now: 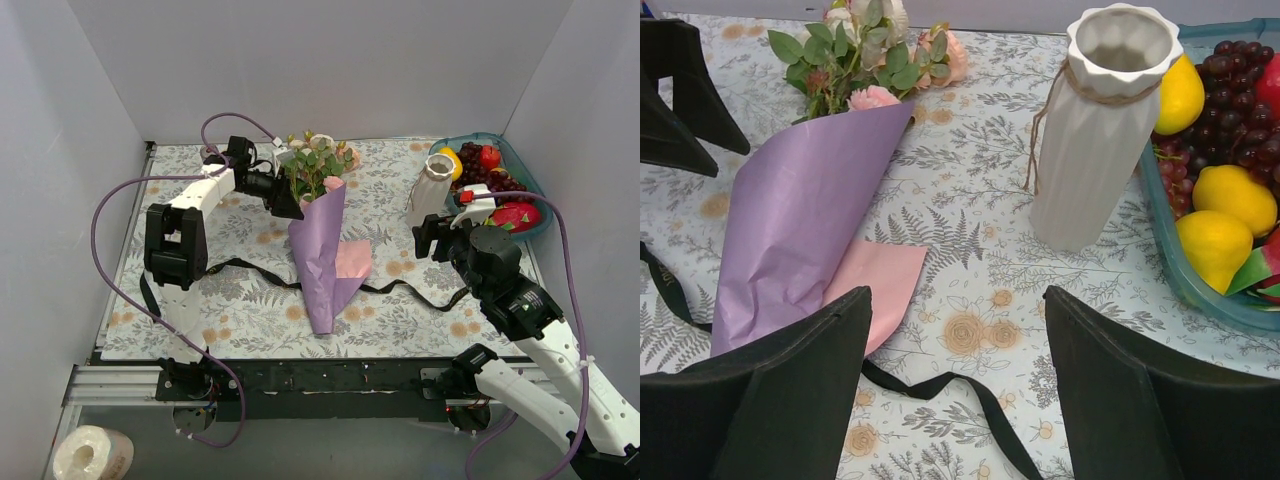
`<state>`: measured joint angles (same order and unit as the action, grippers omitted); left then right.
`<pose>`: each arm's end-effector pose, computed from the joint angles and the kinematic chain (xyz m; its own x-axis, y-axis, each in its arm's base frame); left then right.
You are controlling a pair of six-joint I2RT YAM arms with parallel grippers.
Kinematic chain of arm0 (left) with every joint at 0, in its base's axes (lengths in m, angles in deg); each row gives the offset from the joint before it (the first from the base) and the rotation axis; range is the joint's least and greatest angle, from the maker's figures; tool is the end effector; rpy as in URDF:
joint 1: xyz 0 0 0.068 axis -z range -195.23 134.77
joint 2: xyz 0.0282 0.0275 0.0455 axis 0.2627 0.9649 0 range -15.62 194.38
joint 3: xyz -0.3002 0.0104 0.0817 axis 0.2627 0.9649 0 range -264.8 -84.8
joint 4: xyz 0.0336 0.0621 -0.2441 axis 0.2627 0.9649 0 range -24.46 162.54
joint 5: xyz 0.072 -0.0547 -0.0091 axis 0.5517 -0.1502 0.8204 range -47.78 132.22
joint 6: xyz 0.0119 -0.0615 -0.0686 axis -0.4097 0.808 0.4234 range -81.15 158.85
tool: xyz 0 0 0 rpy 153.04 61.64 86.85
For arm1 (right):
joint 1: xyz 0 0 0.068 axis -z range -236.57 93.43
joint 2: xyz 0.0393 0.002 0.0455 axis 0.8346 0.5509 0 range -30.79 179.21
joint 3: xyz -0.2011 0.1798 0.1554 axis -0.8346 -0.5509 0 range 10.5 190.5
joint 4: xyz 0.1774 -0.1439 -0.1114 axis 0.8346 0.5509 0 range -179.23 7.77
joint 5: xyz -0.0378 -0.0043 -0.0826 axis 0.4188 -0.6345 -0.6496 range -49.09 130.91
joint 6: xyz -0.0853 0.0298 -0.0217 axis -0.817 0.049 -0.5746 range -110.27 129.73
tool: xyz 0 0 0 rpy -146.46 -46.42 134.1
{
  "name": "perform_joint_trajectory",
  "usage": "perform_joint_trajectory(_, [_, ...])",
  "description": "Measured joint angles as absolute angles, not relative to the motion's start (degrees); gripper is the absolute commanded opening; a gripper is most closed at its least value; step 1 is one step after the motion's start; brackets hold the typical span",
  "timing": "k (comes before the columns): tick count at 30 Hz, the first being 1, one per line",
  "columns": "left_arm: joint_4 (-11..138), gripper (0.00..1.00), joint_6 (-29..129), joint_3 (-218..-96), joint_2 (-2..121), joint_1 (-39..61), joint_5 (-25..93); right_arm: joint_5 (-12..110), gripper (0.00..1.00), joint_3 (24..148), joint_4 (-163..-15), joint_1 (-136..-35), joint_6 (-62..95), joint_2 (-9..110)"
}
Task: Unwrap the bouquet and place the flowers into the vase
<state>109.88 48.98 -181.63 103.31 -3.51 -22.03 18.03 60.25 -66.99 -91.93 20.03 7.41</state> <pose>0.4284 -0.1658 0.2445 -0.9610 0.1213 -0.2484 0.2761 0.3793 -0.8831 0.1413 0.0603 0.3796 -0.1884 0.0684 -0.9797 -0.1911 0.9760 0.1049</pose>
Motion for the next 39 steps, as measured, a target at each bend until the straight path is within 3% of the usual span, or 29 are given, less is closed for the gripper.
perform_joint_trajectory(14, [116.5,0.57,41.8,-184.0,109.1,-4.9,-23.4,20.4,0.75,59.3,-67.9,-91.9,20.0,7.2])
perform_joint_trajectory(17, [116.9,0.49,41.2,-184.0,109.7,-5.0,-23.4,20.7,0.74,59.3,-68.4,-91.9,20.0,7.2])
perform_joint_trajectory(18, [117.3,0.38,41.0,-184.0,109.7,-5.0,-23.4,20.7,0.73,59.3,-68.4,-91.9,20.0,7.2])
perform_joint_trajectory(22, [121.2,0.2,38.6,-186.2,110.2,-5.0,-24.0,20.7,0.73,59.3,-68.4,-91.9,20.0,7.4])
perform_joint_trajectory(25, [124.4,0.13,36.1,-188.7,111.1,-5.0,-24.4,20.3,0.73,59.3,-68.5,-91.9,20.1,7.8])
perform_joint_trajectory(39, [136.5,0.03,31.6,-199.4,114.1,-5.0,-26.7,19.8,0.72,59.3,-68.5,-91.9,20.3,8.5])
